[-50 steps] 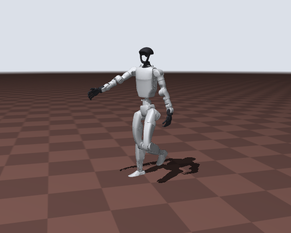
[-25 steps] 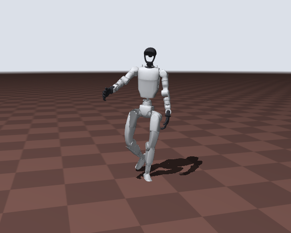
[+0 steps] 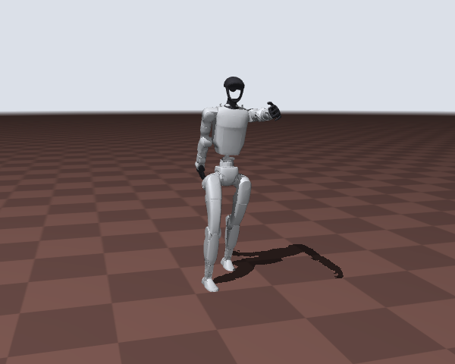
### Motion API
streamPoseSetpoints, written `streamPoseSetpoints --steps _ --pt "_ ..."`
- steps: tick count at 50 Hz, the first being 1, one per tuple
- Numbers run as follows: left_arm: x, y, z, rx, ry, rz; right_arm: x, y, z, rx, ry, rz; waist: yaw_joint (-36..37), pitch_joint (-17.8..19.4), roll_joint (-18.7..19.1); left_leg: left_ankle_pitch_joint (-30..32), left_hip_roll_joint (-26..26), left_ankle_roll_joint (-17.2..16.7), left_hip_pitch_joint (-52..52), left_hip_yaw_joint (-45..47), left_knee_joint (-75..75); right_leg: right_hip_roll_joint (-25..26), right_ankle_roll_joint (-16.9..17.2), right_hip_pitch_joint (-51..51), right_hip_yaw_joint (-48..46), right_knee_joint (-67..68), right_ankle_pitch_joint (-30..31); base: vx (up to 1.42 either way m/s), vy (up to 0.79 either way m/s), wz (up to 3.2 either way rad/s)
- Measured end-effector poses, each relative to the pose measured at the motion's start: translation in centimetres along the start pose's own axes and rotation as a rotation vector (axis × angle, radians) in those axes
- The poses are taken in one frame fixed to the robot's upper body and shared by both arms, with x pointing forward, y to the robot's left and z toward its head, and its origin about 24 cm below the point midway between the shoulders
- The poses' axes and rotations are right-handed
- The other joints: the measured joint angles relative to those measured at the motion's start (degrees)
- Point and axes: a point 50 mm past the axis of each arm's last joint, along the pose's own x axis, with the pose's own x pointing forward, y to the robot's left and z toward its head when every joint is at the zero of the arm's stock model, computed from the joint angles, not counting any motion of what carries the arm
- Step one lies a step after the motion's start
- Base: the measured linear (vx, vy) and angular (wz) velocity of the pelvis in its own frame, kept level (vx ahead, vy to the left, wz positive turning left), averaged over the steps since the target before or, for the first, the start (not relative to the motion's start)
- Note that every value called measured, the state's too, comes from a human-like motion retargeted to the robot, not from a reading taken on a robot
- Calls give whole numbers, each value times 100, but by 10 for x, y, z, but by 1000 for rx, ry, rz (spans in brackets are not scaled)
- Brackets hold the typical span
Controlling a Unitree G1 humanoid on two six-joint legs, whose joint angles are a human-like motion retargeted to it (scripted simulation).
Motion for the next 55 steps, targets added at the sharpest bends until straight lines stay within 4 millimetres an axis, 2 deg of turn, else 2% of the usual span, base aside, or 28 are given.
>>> streamPoseSetpoints --steps 3,5,7,8,10,12,13,15,17,20,23,25,27,30,33,35,37,38,39,41,42,44,45,47,49,51,53,55 --pt "-25 -52 -110 -96 238 -104 -32 -47 67 -129 -100 -239 448 76 -251 20 -320 129 286 -233 231 -38 177 1102 309 -1944 1133 48 -22 8" --pt "-75 -96 -198 -154 472 -193 -71 -78 128 -168 -264 -440 895 128 -338 249 -488 237 352 -197 580 -72 197 1558 448 -2372 1448 47 -22 -63" --pt "-169 -137 -285 -179 793 -323 -132 -98 200 -131 -523 -626 1269 188 -564 276 -742 316 -13 277 1748 -293 299 1915 577 -2463 1444 43 -22 -54" --pt "-231 -155 -319 -200 980 -427 -168 -101 234 -103 -660 -686 1358 109 -739 13 -844 295 -643 714 2960 -473 341 1940 592 -2457 1410 34 -21 11" --pt "-358 -177 -353 -345 1302 -552 -258 -97 296 -35 -975 -785 1330 -438 -897 -733 -495 278 -2682 1585 5984 -588 304 1461 468 -2401 1329 26 -17 71" --pt "-471 -176 -355 -468 1549 -531 -364 -73 339 74 -1362 -804 1513 -633 -1030 -1421 -8 591 -3908 2166 7999 -636 293 1268 447 -2384 1172 30 -11 33" --pt "-522 -171 -346 -510 1658 -508 -418 -56 350 131 -1559 -780 1661 -645 -1104 -1715 179 768 -4328 2376 8751 -669 296 1256 467 -2394 1093 35 -9 -4" --pt "-609 -155 -318 -567 1857 -454 -518 -19 349 229 -1918 -688 2012 -622 -1224 -2135 506 1037 -5013 2687 9863 -713 329 1280 504 -2459 991 36 -7 -11" --pt "-673 -132 -283 -606 2029 -362 -600 12 324 292 -2197 -597 2376 -550 -1287 -2380 727 1195 -5525 2828 10438 -723 386 1353 472 -2538 963 36 -5 12" --pt "-735 -97 -232 -645 2229 -155 -687 48 270 350 -2489 -515 2754 -429 -1293 -2538 785 1296 -6111 2817 10594 -727 444 1497 273 -2554 910 36 -1 59" --pt "-766 -84 -196 -696 2339 30 -730 76 229 355 -2645 -466 2819 -384 -1247 -2481 573 1254 -6321 2752 9815 -742 504 1677 -28 -2504 823 36 3 96" --pt "-774 -93 -183 -767 2370 101 -743 93 216 328 -2690 -423 2775 -397 -1203 -2391 524 1245 -6190 2872 8882 -734 548 1783 -183 -2476 774 37 4 87" --pt "-771 -116 -183 -864 2367 102 -743 105 220 284 -2672 -383 2716 -430 -1166 -2293 652 1266 -5676 3409 7517 -720 622 1857 -256 -2428 731 38 6 52" --pt "-745 -161 -206 -957 2299 43 -721 115 252 237 -2579 -303 2727 -293 -1078 -1891 520 1022 -4013 4901 4337 -734 838 2141 -221 -2315 654 45 12 -10" --pt "-681 -195 -261 -912 2094 179 -668 103 302 307 -2466 -253 2639 37 -578 -458 -97 669 -2196 6084 991 -440 938 2838 -271 -2174 427 49 24 7" --pt "-619 -209 -298 -916 1938 218 -607 79 339 295 -2301 -339 2296 34 -204 274 -193 234 -1734 6106 95 -187 779 3092 -514 -1981 324 41 29 135" --pt "-537 -210 -333 -859 1742 126 -522 38 367 204 -2070 -474 1798 91 105 432 -157 -38 -1441 5525 -34 -99 499 3199 -873 -1354 463 38 31 238" --pt "-488 -206 -346 -807 1624 50 -473 12 371 136 -1922 -543 1541 148 288 429 -91 -106 -1280 5158 -34 -82 310 3090 -1028 -646 544 35 30 280" --pt "-433 -198 -354 -736 1492 -44 -421 -16 368 59 -1747 -604 1356 117 404 417 -68 -115 -1261 4819 -34 -179 164 2570 -1040 567 562 30 26 284" --pt "-311 -167 -349 -553 1202 -165 -317 -68 335 -45 -1351 -661 1062 -34 485 380 -114 -109 -1407 4159 -34 -416 48 1142 -786 3198 643 27 15 287" --pt "-251 -145 -333 -464 1052 -169 -267 -87 308 -58 -1155 -652 903 -76 491 361 -144 -137 -1457 3818 -34 -460 51 529 -600 4253 694 33 6 310" --pt "-145 -97 -275 -333 767 -104 -175 -106 238 -24 -808 -573 522 -16 532 321 -134 -211 -1362 3132 -34 -397 3 -258 -312 5819 533 39 2 312" --pt "-103 -72 -236 -287 633 -59 -135 -106 199 7 -658 -517 324 29 550 304 -123 -217 -1293 2807 -34 -377 -57 -580 -207 6500 363 41 1 281" --pt "-47 -25 -156 -240 401 42 -76 -92 125 93 -429 -394 -25 74 616 276 -66 -134 -1185 2319 -34 -428 -270 -1195 -92 7570 12 41 -1 226" --pt "-20 20 -78 -189 201 134 -38 -67 59 166 -251 -275 -279 83 679 235 12 -34 -1100 1998 -34 -484 -509 -1777 -15 8296 -309 42 -4 152" --pt "-13 58 -10 -119 43 203 -14 -38 2 198 -102 -153 -454 99 712 175 90 69 -984 1788 -34 -459 -705 -2221 38 8643 -632 45 -8 102" --pt "-18 87 45 -49 -65 242 -2 -10 -42 193 25 -22 -560 127 702 121 149 189 -841 1627 -34 -339 -798 -2503 75 8626 -884 46 -11 75" --pt "-26 106 82 2 -127 255 2 12 -72 173 120 99 -598 149 652 86 182 267 -699 1490 -34 -184 -812 -2642 92 8271 -1021 46 -12 60"
